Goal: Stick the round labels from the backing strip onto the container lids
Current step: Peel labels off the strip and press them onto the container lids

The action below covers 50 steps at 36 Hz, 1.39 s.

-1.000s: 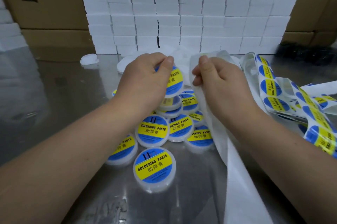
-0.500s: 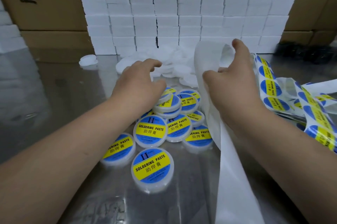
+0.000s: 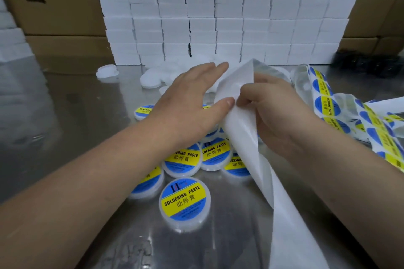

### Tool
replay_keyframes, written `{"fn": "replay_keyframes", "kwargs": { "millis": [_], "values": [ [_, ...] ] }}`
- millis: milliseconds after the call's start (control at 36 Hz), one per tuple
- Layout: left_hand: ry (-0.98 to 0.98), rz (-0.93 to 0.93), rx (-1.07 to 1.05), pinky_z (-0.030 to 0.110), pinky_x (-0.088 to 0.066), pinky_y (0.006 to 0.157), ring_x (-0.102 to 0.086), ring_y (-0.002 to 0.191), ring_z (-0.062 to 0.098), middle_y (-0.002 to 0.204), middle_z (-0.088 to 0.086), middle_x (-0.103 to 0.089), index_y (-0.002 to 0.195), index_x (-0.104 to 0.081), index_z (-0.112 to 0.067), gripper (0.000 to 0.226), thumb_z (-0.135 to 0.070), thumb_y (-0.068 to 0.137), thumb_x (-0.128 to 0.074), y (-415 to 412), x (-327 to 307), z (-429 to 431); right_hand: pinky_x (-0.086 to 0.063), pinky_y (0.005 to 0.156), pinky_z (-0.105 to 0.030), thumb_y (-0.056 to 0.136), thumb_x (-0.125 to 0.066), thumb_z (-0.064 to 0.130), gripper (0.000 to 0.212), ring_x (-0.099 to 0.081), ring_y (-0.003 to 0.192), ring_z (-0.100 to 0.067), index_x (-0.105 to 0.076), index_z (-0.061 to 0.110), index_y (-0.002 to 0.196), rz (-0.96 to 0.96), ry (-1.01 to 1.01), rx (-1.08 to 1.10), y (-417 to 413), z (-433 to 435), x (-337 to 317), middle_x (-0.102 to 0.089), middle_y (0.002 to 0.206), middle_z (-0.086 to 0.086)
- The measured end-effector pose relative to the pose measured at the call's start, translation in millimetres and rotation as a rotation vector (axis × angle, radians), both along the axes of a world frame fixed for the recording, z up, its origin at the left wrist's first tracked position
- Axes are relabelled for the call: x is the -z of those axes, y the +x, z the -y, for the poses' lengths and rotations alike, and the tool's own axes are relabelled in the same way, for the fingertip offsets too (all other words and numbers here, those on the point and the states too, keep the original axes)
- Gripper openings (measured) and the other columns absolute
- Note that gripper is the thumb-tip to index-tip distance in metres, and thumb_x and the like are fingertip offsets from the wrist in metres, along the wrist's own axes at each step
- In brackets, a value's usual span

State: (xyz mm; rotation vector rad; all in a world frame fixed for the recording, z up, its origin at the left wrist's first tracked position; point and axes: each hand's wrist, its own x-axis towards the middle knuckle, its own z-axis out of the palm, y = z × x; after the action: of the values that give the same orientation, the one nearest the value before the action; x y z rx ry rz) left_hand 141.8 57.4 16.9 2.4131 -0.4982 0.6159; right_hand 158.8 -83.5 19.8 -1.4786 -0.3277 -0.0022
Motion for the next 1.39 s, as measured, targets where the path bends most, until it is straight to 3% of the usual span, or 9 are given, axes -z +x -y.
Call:
{"fn": "replay_keyframes", "kwargs": {
  "millis": [222,361,472,667,750,889,1139,1278,1389],
  "values": [
    [0.036,-0.011,0.080,0.010,-0.018,0.098,-0.031,0.129,0.001,0.141,-0.015,-0.040,0.128,-0.052,-0.037,0.045,-0.035,0.084,-0.058,-3,4,5,-0.045,0.062,-0.028,0.085,-0.058,0.025,0.010,-0.058,0.066,-0.017,-0.062,0.016,0.083,-0.122,0.170,0.083,3,2,-1,-0.060,0.072,-0.002],
    [0.113,0.033,0.092,0.015,-0.028,0.099,-0.042,0.120,0.004,0.128,-0.012,-0.052,0.125,-0.057,-0.030,0.041,-0.032,0.084,-0.061,-3,6,7,-0.035,0.068,-0.036,0.084,-0.056,0.015,0.010,-0.045,0.072,-0.023,-0.050,0.012,0.077,-0.019,0.116,0.232,7,0,0,-0.044,0.074,-0.012],
    [-0.018,0.035,0.041,-0.005,-0.022,0.079,-0.037,0.098,-0.010,0.102,-0.026,-0.048,0.123,-0.056,-0.031,0.039,-0.035,0.085,-0.058,-4,4,5,-0.036,0.066,-0.037,0.073,-0.055,0.007,0.010,-0.044,0.072,-0.024,-0.049,0.002,0.079,0.035,0.023,0.303,7,3,2,-0.046,0.079,-0.024],
    [-0.036,0.011,0.007,-0.009,-0.020,0.075,-0.032,0.089,-0.017,0.087,-0.031,-0.041,0.125,-0.054,-0.030,0.040,-0.035,0.086,-0.055,-4,5,6,-0.048,0.064,-0.031,0.074,-0.050,0.001,0.035,-0.061,0.073,-0.021,-0.060,0.022,0.100,0.075,0.011,0.309,9,6,3,-0.067,0.086,-0.001],
    [-0.102,-0.020,-0.008,-0.004,-0.027,0.077,-0.038,0.093,-0.013,0.093,-0.029,-0.049,0.126,-0.052,-0.032,0.040,-0.036,0.086,-0.052,-3,5,5,-0.038,0.057,-0.022,0.073,-0.050,-0.004,0.024,-0.048,0.059,-0.014,-0.061,0.015,0.082,0.127,-0.051,0.315,8,6,4,-0.056,0.067,0.002],
    [-0.139,-0.051,-0.004,0.006,-0.031,0.079,-0.045,0.101,-0.007,0.110,-0.023,-0.052,0.128,-0.047,-0.039,0.044,-0.040,0.084,-0.049,-2,5,4,-0.015,0.036,-0.016,0.072,-0.049,-0.009,0.043,-0.016,0.040,-0.007,-0.022,0.021,0.055,0.201,-0.144,0.330,7,6,4,-0.017,0.043,0.012],
    [-0.255,-0.099,0.033,0.022,-0.038,0.090,-0.049,0.112,-0.001,0.127,-0.020,-0.050,0.132,-0.039,-0.051,0.046,-0.040,0.089,-0.052,0,6,4,-0.041,0.060,-0.033,0.075,-0.056,-0.001,0.004,-0.049,0.063,-0.018,-0.055,0.002,0.078,0.172,-0.249,0.161,0,-1,7,-0.055,0.069,-0.008],
    [-0.220,-0.080,0.008,0.007,-0.033,0.082,-0.052,0.104,-0.001,0.121,-0.017,-0.056,0.124,-0.052,-0.045,0.040,-0.034,0.086,-0.055,0,6,5,-0.055,0.074,-0.042,0.059,-0.049,-0.003,0.035,-0.068,0.083,-0.029,-0.065,0.013,0.087,0.135,-0.063,-0.064,-4,-1,3,-0.071,0.084,-0.010],
    [-0.198,-0.054,-0.009,0.006,-0.034,0.080,-0.053,0.098,-0.002,0.115,-0.017,-0.059,0.121,-0.056,-0.043,0.038,-0.032,0.084,-0.060,-1,3,5,-0.052,0.072,-0.042,0.071,-0.048,-0.008,0.028,-0.065,0.076,-0.031,-0.062,0.005,0.091,0.049,-0.016,-0.038,-2,-3,3,-0.065,0.084,-0.017]
  ]
}}
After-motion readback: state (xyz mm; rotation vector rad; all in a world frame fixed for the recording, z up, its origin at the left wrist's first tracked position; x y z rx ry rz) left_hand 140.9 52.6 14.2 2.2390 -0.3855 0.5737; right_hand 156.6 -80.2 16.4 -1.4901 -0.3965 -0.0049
